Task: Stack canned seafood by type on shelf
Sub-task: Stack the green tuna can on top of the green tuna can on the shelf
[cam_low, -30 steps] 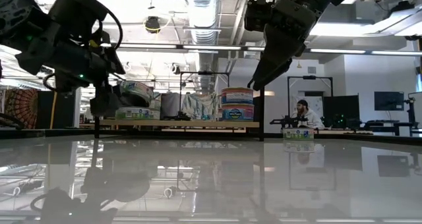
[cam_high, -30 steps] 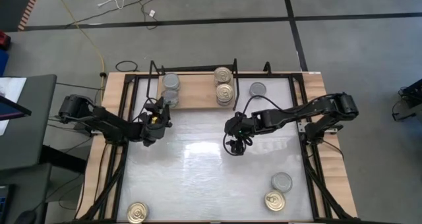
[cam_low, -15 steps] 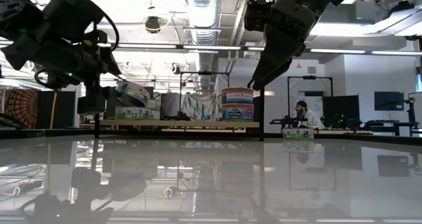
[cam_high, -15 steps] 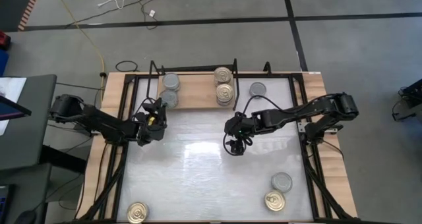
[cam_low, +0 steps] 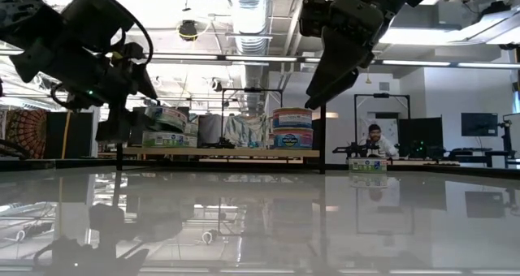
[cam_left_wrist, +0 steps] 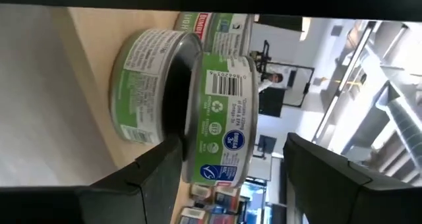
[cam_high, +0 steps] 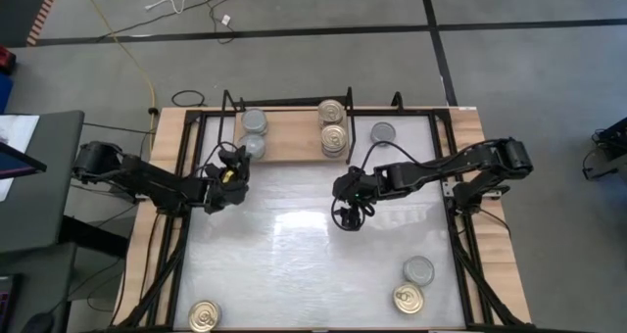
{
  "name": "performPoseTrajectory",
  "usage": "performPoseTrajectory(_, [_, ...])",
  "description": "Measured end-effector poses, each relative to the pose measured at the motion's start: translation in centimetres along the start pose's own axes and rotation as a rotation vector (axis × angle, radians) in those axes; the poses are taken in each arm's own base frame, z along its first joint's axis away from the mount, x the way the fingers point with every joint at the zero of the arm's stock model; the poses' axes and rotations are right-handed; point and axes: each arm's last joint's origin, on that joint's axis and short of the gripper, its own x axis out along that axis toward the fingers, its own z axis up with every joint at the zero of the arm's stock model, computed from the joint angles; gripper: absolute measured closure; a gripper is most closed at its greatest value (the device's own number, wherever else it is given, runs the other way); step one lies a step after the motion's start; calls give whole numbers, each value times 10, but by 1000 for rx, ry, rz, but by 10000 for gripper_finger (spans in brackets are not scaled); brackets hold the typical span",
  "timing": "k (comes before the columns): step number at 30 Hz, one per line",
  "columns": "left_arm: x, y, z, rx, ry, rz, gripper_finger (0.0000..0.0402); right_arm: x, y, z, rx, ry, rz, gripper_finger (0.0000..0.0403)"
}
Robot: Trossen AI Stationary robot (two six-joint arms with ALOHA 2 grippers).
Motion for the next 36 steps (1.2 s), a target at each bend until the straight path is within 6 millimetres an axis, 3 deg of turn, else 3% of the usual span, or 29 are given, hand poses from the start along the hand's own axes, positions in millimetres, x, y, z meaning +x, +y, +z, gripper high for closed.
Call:
performPoseTrajectory(8, [-1, 5, 1, -73, 47, 70, 150, 0, 2, -1, -1, 3, 4, 111])
performPoseTrajectory(27, [-5, -1, 0, -94, 19, 5, 150, 0, 5, -1, -9, 3, 9, 111])
performPoseTrajectory(31, [-10, -1, -3, -68, 52, 3, 150, 0, 6, -2, -11, 5, 11, 111])
performPoseTrajectory(36, [-25, -2, -11, 104, 160, 8, 150, 0, 6, -2, -11, 5, 11, 111])
